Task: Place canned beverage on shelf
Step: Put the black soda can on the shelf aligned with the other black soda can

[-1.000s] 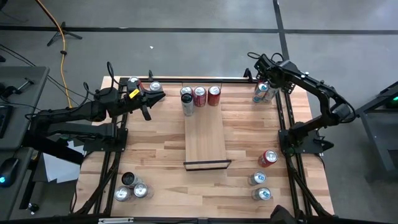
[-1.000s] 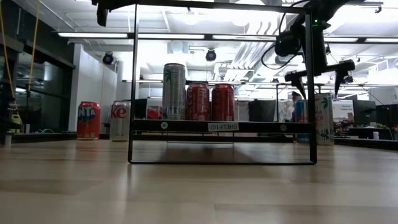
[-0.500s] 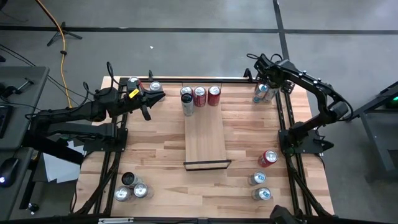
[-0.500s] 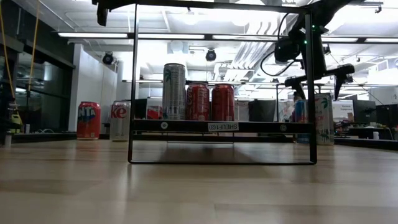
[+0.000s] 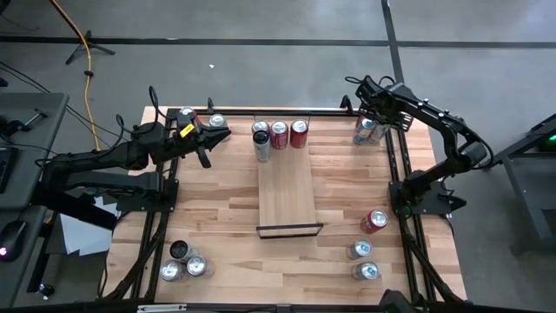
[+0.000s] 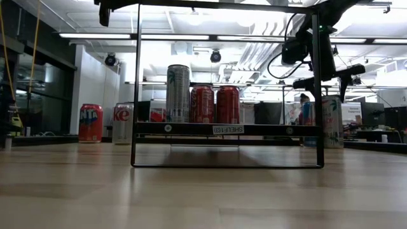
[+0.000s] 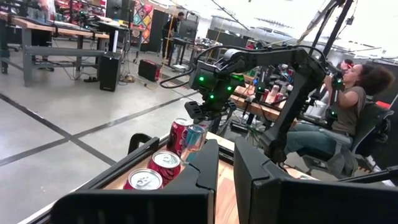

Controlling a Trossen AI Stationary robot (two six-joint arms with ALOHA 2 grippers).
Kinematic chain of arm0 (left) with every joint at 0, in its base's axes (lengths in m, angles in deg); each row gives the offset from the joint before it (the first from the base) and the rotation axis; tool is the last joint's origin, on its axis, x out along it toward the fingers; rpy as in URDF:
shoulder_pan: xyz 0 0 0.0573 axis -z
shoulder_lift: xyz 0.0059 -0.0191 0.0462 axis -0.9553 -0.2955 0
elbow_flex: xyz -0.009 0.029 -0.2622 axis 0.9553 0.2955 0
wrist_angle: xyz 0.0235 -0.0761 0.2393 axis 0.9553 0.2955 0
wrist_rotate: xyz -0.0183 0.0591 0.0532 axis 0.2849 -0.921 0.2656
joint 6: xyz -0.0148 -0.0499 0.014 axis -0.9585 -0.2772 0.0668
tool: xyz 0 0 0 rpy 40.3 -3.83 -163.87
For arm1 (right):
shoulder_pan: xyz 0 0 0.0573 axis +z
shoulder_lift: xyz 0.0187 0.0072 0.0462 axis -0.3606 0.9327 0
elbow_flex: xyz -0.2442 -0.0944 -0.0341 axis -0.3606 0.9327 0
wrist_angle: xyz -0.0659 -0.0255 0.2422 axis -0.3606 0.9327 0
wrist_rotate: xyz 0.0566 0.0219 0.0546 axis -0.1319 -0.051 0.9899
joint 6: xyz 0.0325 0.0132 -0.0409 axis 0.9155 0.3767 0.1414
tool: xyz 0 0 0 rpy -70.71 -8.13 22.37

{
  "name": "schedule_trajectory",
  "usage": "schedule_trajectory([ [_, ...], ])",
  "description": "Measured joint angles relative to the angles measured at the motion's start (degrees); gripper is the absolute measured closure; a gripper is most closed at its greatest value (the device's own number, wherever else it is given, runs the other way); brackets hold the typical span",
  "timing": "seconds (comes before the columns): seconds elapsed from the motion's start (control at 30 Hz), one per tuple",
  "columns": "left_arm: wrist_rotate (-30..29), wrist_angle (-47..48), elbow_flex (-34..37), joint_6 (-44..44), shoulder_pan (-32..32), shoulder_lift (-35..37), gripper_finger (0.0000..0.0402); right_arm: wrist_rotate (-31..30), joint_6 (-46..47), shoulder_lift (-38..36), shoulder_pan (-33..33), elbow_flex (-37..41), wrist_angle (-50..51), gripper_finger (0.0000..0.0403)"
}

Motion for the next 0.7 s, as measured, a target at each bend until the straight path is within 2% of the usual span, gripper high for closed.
schedule_trajectory([
  [0.2,0.0,-1.6,0.0,0.0,0.0,0.0,0.0398,-0.2,-2.9,-1.3,0.7,-0.1,1.6,0.0159],
  [0.47,0.0,-2.3,0.0,0.0,0.0,0.0,0.0398,-5.9,-4.7,-6.0,3.2,-3.2,6.0,0.0159],
  [0.7,0.0,-2.5,0.0,0.0,0.0,0.0,0.0398,-11.1,-5.0,-10.3,6.5,-8.9,8.1,0.0159],
])
